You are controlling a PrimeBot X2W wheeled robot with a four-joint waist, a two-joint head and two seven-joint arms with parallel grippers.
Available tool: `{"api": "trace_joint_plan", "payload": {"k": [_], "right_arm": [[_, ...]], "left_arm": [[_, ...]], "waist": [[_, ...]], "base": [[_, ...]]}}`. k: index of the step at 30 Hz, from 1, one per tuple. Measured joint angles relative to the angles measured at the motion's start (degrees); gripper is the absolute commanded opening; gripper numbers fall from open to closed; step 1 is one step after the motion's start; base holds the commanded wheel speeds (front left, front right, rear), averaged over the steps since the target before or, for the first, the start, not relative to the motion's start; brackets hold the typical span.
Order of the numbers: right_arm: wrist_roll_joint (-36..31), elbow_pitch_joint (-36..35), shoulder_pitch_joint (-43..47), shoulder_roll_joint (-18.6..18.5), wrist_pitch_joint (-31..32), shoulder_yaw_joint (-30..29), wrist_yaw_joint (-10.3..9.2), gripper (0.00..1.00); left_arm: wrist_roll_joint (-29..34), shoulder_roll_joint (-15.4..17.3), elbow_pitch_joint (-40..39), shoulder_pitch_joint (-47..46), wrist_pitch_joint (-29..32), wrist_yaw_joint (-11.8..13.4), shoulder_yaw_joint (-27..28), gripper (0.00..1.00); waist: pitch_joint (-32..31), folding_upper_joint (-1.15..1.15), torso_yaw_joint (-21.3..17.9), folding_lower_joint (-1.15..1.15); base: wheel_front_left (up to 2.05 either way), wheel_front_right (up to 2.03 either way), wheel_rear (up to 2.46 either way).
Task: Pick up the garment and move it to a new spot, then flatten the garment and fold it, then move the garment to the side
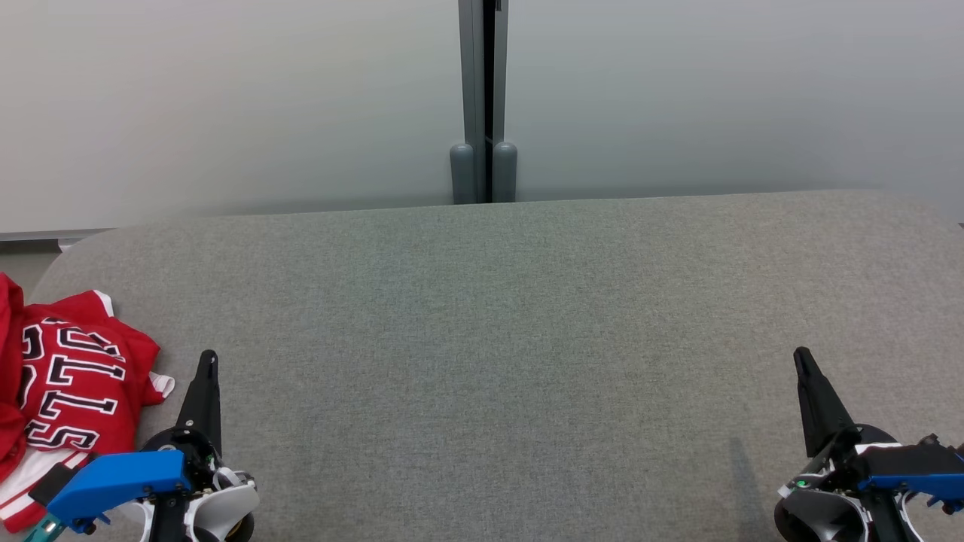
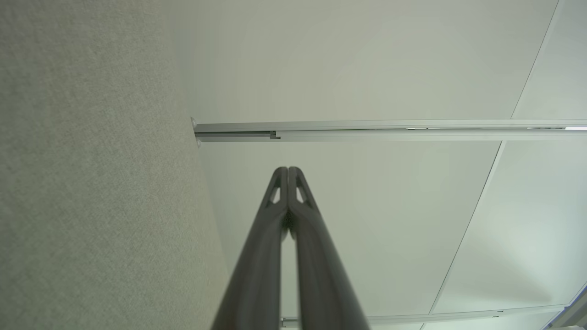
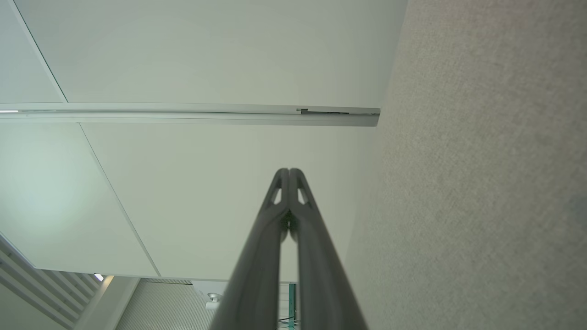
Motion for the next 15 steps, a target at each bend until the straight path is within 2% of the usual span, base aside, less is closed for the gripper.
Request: {"api": "trace_joint_plan", "payload": {"k": [15], "right_arm": [[0.0,0.0,0.0,0.0,0.0,0.0,0.0,0.0]], "left_arm": [[0.0,0.0,0.0,0.0,0.0,0.0,0.0,0.0]], "waist": [[0.0,0.0,0.0,0.0]], "base": [[0.0,0.0,0.0]]}}
